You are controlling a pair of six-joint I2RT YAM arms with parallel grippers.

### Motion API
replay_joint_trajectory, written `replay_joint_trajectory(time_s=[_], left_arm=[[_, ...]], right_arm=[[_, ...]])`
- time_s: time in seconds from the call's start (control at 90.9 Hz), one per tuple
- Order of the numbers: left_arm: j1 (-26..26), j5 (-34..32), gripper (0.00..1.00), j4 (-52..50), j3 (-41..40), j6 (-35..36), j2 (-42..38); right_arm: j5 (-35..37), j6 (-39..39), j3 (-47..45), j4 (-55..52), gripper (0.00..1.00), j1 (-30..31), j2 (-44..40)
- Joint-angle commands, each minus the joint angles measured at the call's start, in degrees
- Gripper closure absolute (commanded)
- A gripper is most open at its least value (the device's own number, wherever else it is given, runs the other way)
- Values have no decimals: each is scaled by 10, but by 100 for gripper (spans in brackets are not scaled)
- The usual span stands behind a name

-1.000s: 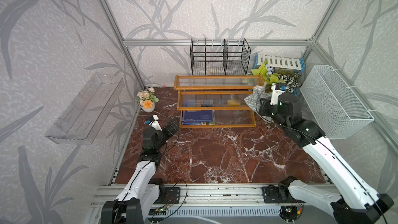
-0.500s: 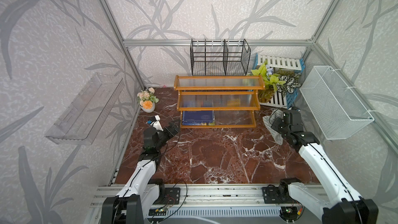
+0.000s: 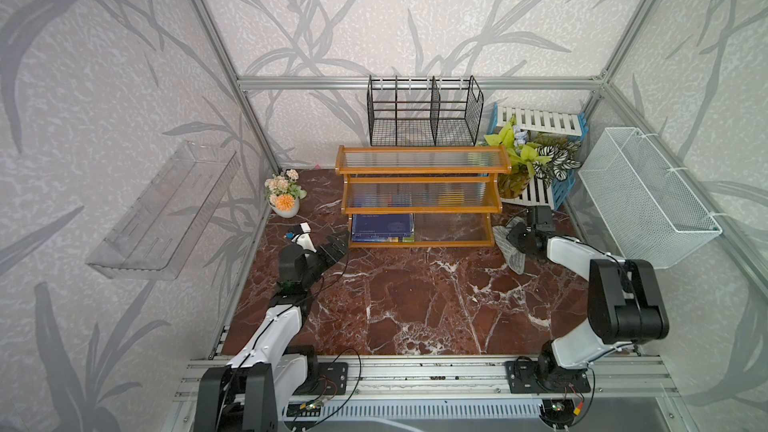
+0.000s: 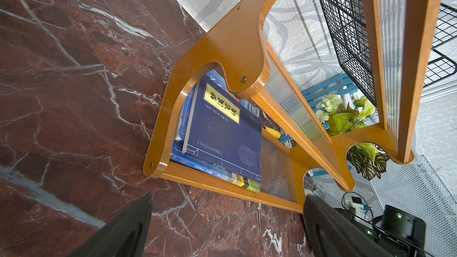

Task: Wipe the bookshelf clean with a cloth
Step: Wipe the dust from the shelf.

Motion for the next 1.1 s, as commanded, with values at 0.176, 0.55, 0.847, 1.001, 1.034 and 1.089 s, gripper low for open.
replay_joint_trajectory(time_s=[0.176,0.55,0.847,1.001,1.034,1.089], left_arm=[[-3,2,0,28,20,11,15],[-6,-4,0,25,21,8,12],[-7,-4,0,21,15,5,0],[-7,-4,0,17,15,3,-10],[-7,-4,0,16,15,3,-12],[-7,-4,0,14,14,2,-15]], right_arm=[[-75,77,67,95,100,-3,134],[-162,129,134,170,100,-3,213],[-207,139,20,230,100,-3,135],[-212,131,-29,215,100,-6,107],[-217,131,-39,216,100,-8,106],[-224,131,-54,220,100,-9,103]])
